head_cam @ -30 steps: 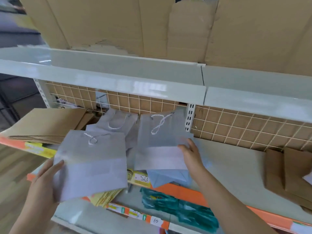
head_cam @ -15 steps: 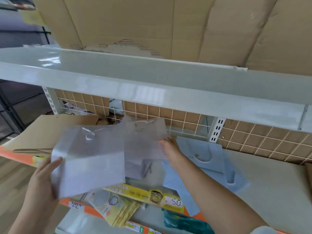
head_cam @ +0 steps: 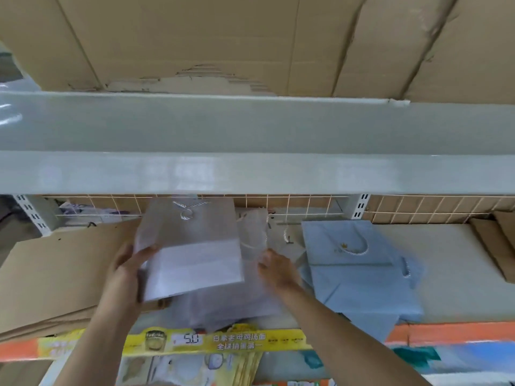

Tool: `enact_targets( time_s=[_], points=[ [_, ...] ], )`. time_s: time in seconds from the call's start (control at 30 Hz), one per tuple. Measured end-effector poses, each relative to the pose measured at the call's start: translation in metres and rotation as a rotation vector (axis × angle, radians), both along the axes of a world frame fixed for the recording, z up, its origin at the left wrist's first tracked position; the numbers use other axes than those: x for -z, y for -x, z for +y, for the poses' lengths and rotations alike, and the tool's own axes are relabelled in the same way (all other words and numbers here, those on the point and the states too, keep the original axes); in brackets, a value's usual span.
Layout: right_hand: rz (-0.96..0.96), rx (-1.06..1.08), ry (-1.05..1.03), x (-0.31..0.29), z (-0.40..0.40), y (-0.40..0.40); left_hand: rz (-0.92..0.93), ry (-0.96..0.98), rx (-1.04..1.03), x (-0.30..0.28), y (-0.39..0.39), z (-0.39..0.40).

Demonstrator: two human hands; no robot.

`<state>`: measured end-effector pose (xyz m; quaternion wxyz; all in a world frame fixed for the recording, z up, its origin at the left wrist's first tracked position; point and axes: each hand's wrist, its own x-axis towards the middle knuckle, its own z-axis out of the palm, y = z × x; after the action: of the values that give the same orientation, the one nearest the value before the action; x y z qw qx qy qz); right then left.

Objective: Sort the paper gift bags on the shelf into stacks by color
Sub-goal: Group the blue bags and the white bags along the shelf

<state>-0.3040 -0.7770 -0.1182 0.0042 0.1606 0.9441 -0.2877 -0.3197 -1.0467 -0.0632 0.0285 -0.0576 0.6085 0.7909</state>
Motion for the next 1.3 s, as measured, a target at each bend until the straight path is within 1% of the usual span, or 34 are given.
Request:
enact_targets(
  time_s=[0.03, 0.13, 0.17, 0.23, 0.3, 0.33, 0.4, 0.47, 0.53, 0.57, 0.6, 0.7, 0.77, 0.83, 0.93, 1.03, 1.13, 1.23, 1.3],
  points=[
    [-0.015, 0.014, 0.060, 0.000, 0.002, 0.000, -0.010, 0.032, 0.026, 0.003, 0.009, 0.008],
    [-0.042, 0.174, 0.443, -0.003, 0.014, -0.002, -0.019, 0.123, 0.102, 0.018, 0.029, 0.032],
    [-0.036, 0.232, 0.546, -0.005, 0.018, -0.003, -0.034, 0.187, 0.132, 0.024, 0.033, 0.040],
    [-0.020, 0.286, 0.642, -0.008, 0.023, -0.006, -0.045, 0.437, 0.175, 0.033, 0.042, 0.051],
    [-0.014, 0.302, 0.636, -0.009, 0.025, -0.009, -0.046, 0.712, 0.197, 0.039, 0.049, 0.057],
    [-0.007, 0.295, 0.594, -0.009, 0.024, -0.010, -0.039, 0.819, 0.207, 0.041, 0.050, 0.059],
    [0.013, 0.270, 0.461, -0.007, 0.022, -0.011, -0.017, 0.985, 0.219, 0.042, 0.051, 0.063],
    [0.026, 0.261, 0.373, -0.005, 0.020, -0.012, 0.018, 1.160, 0.209, 0.043, 0.050, 0.066],
    [0.024, 0.235, 0.303, -0.003, 0.018, -0.014, 0.073, 1.402, 0.206, 0.041, 0.047, 0.068],
    [0.019, 0.214, 0.262, -0.003, 0.017, -0.015, 0.108, 1.487, 0.226, 0.039, 0.046, 0.069],
    [0.014, 0.197, 0.228, -0.002, 0.017, -0.017, 0.138, 1.529, 0.258, 0.038, 0.045, 0.070],
    [0.001, 0.168, 0.219, -0.003, 0.018, -0.023, 0.147, 1.505, 0.317, 0.037, 0.042, 0.072],
    [-0.011, 0.167, 0.254, -0.007, 0.022, -0.029, 0.118, 1.416, 0.315, 0.035, 0.038, 0.074],
    [-0.004, 0.190, 0.317, -0.013, 0.029, -0.037, 0.109, 1.333, 0.278, 0.030, 0.033, 0.075],
    [0.013, 0.211, 0.353, -0.028, 0.048, -0.049, 0.180, 1.304, 0.183, 0.022, 0.029, 0.080],
    [0.008, 0.183, 0.362, -0.046, 0.073, -0.065, 0.263, 1.134, 0.138, 0.010, 0.017, 0.100],
    [0.041, 0.176, 0.430, -0.063, 0.103, -0.083, 0.303, 0.991, 0.161, -0.006, 0.004, 0.127],
    [0.106, 0.194, 0.452, -0.077, 0.134, -0.105, 0.319, 0.966, 0.206, -0.023, -0.014, 0.158],
    [0.110, 0.196, 0.440, -0.083, 0.155, -0.121, 0.339, 0.954, 0.235, -0.031, -0.031, 0.179]
  ],
)
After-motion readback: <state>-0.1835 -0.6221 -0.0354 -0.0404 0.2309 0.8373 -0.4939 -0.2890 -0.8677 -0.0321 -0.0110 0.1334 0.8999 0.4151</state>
